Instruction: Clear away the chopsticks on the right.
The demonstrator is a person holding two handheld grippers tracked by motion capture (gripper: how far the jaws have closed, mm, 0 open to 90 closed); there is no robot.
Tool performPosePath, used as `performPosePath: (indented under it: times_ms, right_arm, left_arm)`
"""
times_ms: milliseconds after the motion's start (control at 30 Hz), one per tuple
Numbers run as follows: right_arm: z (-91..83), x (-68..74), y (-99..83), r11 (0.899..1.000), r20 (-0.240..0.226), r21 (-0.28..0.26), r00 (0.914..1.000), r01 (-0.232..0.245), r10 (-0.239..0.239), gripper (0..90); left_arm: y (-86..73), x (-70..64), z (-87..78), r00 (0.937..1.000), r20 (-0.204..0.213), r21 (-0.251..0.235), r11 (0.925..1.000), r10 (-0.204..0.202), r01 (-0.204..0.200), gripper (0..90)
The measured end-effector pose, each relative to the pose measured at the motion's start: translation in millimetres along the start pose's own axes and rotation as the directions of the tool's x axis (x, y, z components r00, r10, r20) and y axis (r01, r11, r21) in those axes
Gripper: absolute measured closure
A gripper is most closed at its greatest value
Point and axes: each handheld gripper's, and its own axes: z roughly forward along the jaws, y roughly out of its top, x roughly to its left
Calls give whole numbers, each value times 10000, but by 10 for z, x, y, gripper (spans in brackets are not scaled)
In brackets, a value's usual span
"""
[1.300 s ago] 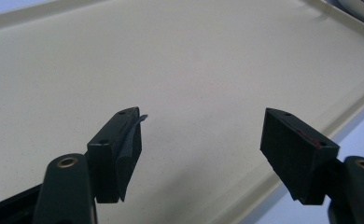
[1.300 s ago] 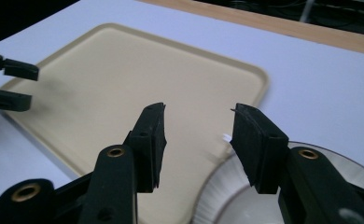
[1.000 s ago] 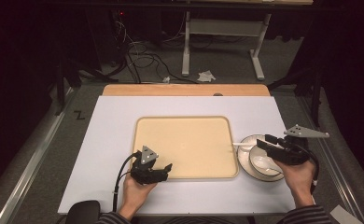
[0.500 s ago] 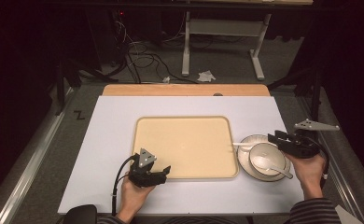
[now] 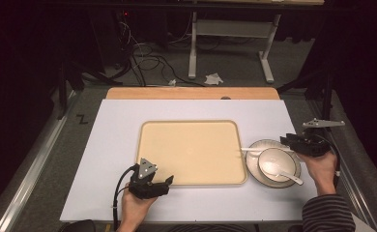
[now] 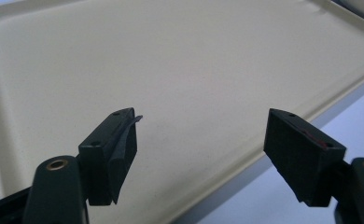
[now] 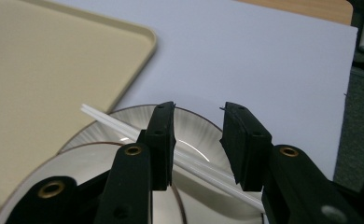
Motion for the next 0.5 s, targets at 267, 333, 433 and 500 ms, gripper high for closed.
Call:
performPosePath:
  times_ms: [267,333,433,500]
  right_arm:
    - [145,-145,14,9986,28,511,9999,158,-159,662]
    - [197,-216,20,9969,67,766,9998,161,-166,657]
    - [228,-298,19,9949,140,988,9997,185,-200,646]
    - [251,-352,8,9928,235,1177,9994,234,-263,640]
  left_arm:
    - [-17,15,-71,9999,-36,-41,9999,-127,127,256]
    - [-22,20,-106,9999,-90,-111,9999,-132,131,254]
    - [-25,24,-141,9998,-139,-142,9998,-156,154,252]
    - [-31,19,-156,9996,-149,-213,9995,-228,224,251]
